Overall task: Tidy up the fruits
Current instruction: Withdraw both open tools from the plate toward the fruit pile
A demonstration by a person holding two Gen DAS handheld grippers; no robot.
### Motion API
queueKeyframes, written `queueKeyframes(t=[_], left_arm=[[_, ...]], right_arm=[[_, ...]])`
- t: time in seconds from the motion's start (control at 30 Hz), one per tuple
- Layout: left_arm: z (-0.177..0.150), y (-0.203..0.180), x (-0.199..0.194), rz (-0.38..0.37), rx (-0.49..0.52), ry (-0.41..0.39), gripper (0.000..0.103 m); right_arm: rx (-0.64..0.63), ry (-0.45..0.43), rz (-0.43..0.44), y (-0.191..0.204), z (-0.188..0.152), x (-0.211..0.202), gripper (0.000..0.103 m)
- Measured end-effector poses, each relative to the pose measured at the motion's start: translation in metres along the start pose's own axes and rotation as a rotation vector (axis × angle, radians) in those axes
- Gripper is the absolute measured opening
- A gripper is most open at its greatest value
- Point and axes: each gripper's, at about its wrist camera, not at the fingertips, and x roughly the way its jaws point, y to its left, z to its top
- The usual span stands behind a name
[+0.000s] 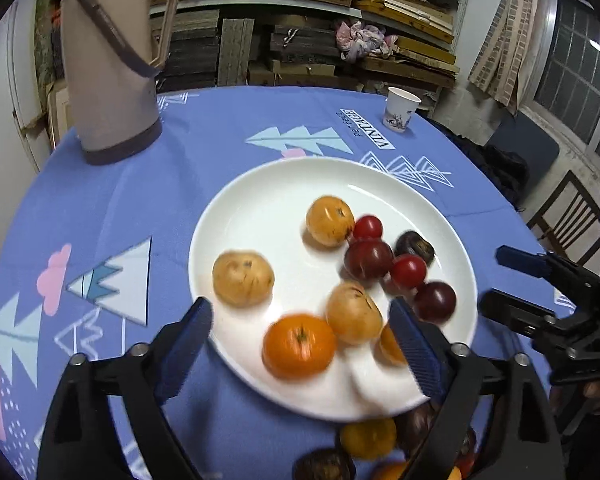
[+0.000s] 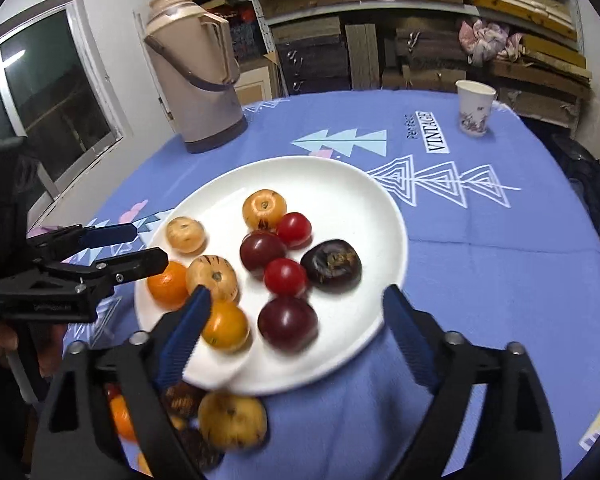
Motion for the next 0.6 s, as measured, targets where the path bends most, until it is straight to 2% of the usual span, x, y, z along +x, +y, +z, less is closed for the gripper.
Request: queueKeyframes(t=[0.2, 0.4, 0.6], left_arm=[[-0.027, 0.007, -0.025, 0.003, -0.023, -0.014, 0.097], [-0.063, 0.02, -0.046, 0.005, -0.037, 0.005, 0.097], [-0.094, 0.026, -0.056, 0.001, -0.063, 0.032, 0.097]], right_arm=[[-0.071, 0.006, -0.041, 0.012, -0.031, -0.034, 0.095], [-0.069, 0.023, -0.01, 0.021, -0.065, -0.053, 0.095], [-0.065, 0.066, 0.008, 0.031, -0.095, -0.052, 0.095]])
